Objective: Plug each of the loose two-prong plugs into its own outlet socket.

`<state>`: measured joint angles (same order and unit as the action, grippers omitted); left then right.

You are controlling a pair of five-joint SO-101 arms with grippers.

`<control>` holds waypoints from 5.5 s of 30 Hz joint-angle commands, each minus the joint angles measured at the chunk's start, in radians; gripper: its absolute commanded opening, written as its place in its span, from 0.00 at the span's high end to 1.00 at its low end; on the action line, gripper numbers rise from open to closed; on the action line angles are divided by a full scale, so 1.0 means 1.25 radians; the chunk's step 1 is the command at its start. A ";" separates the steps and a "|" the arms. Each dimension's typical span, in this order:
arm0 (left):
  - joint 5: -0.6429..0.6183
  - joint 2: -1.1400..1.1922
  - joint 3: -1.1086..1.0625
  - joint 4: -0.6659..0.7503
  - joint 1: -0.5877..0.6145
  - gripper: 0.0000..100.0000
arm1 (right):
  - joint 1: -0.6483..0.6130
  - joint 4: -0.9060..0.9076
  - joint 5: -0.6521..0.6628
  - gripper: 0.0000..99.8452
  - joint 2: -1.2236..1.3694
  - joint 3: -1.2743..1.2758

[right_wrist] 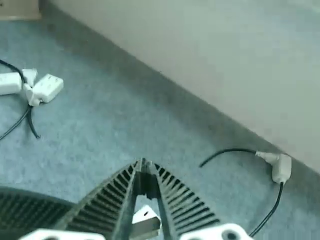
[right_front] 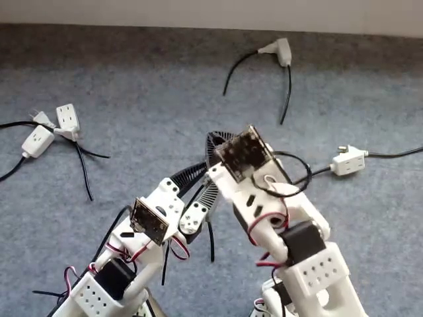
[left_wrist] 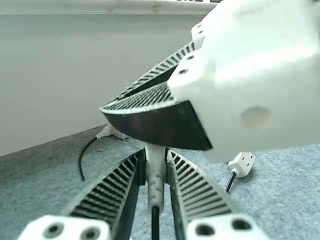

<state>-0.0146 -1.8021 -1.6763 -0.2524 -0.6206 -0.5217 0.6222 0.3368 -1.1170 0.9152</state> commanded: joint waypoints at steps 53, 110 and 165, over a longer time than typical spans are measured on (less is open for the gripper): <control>-0.004 -0.010 -0.017 -0.002 0.007 0.99 | 0.192 -0.301 -0.076 0.99 0.091 0.301; 0.401 1.332 1.353 -0.806 0.155 0.99 | 0.484 -0.161 -0.309 0.99 0.088 0.474; 0.421 2.069 2.091 -1.204 0.185 0.99 | 0.481 -0.163 -0.309 0.99 0.088 0.477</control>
<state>0.4012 0.7940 0.8876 -1.7407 -0.3844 0.0752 0.4396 -0.0407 -0.9958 1.5152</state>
